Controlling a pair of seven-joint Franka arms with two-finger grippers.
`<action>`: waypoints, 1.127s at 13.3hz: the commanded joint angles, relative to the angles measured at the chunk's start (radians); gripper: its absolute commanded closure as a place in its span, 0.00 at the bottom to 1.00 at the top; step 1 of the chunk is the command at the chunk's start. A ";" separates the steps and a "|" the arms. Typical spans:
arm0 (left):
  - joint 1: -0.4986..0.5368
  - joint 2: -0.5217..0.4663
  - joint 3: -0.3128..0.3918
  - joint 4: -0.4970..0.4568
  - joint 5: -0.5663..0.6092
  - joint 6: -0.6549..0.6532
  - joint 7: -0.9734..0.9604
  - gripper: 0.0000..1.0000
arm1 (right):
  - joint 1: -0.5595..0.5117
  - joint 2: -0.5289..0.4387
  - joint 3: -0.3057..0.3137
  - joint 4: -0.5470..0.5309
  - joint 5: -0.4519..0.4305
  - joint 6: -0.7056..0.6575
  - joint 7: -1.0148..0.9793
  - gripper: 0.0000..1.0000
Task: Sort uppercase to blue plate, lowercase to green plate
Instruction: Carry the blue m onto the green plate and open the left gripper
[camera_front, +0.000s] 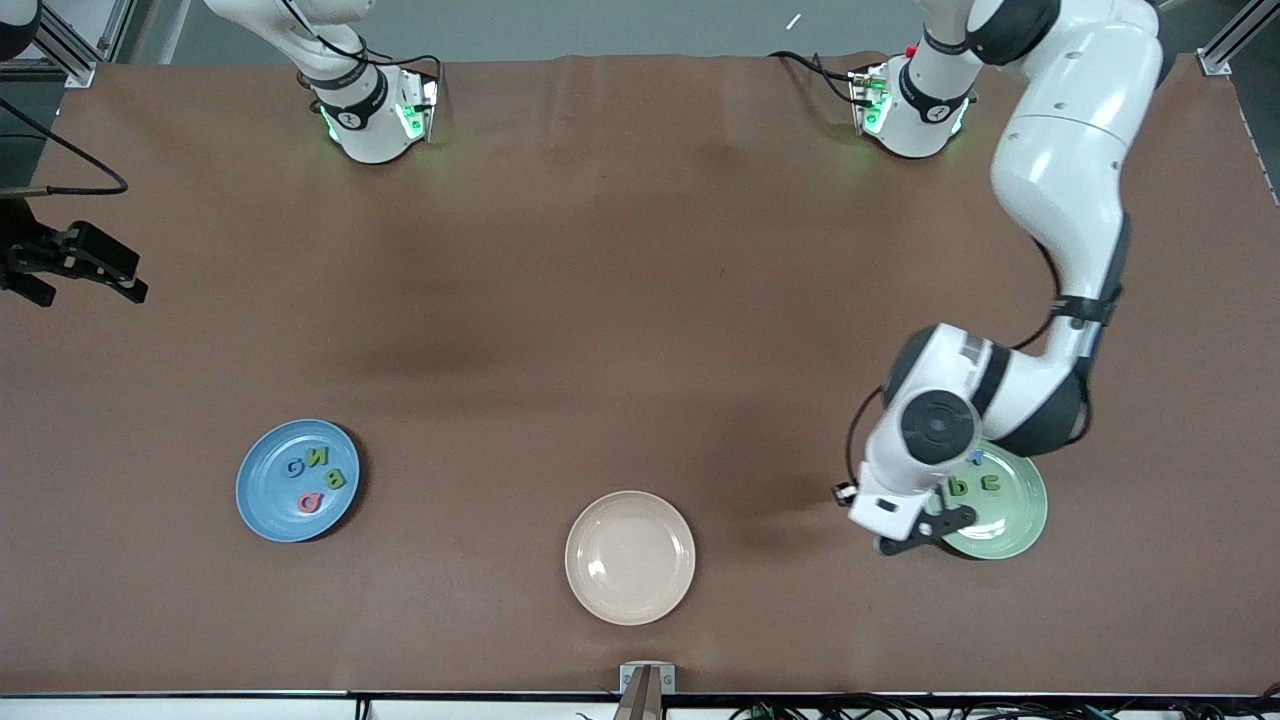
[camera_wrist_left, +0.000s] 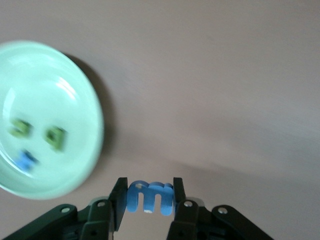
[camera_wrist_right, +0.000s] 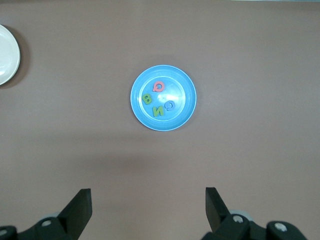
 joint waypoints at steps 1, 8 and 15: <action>0.070 -0.033 -0.011 -0.033 0.004 -0.019 0.129 0.99 | -0.030 -0.029 0.026 -0.037 -0.012 0.014 0.017 0.00; 0.207 0.013 -0.004 -0.033 0.006 0.016 0.294 0.98 | 0.015 -0.028 -0.027 -0.040 -0.012 0.010 0.017 0.00; 0.215 0.055 0.009 -0.027 0.006 0.069 0.332 0.87 | 0.013 -0.028 -0.026 -0.037 -0.012 0.008 0.017 0.00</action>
